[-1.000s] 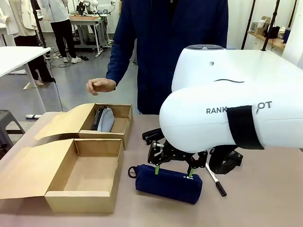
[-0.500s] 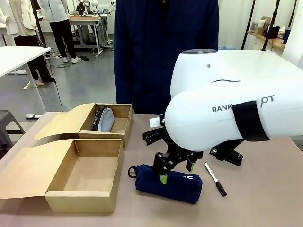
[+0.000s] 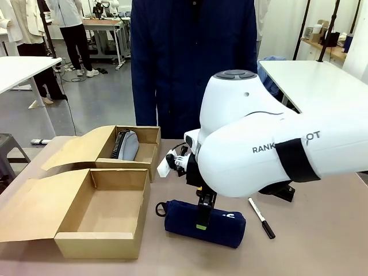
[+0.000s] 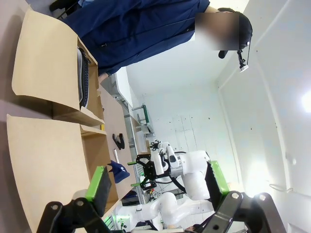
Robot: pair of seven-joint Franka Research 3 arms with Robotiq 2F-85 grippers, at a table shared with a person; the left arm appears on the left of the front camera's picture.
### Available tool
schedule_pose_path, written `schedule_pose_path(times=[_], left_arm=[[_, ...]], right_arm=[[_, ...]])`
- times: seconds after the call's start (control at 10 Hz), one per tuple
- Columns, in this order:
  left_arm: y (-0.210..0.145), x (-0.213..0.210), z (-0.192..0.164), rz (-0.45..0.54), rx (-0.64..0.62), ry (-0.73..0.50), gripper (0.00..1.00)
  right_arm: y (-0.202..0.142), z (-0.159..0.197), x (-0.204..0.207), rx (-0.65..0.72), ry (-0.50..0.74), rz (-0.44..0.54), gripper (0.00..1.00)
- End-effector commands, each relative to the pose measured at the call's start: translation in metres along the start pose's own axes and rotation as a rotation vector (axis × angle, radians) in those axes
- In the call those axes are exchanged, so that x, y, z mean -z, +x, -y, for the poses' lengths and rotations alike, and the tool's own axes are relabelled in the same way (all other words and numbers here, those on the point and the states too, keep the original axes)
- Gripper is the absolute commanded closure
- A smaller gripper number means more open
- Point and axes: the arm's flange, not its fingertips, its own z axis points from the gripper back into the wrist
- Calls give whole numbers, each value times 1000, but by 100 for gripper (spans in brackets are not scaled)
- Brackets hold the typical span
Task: Place items inside the box.
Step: Pick up a Pencil pouch or Stapler and place it inside the Mailer Box closest to the robot.
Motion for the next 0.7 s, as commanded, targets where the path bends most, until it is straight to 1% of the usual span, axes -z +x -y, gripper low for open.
schedule_pose_path(times=[0.0, 0.2, 0.4, 0.6], left_arm=[[-3, -1, 1, -10, 24, -10, 0], [-3, -1, 1, -10, 24, -10, 0], [-3, -1, 1, -10, 24, -10, 0], [-3, -1, 1, -10, 24, -10, 0]], right_arm=[[-2, 7, 14, -42, 28, 23, 0], [3, 10, 28, -34, 51, -22, 0], [4, 15, 56, -8, 100, -58, 0], [4, 17, 78, -2, 160, -65, 0]])
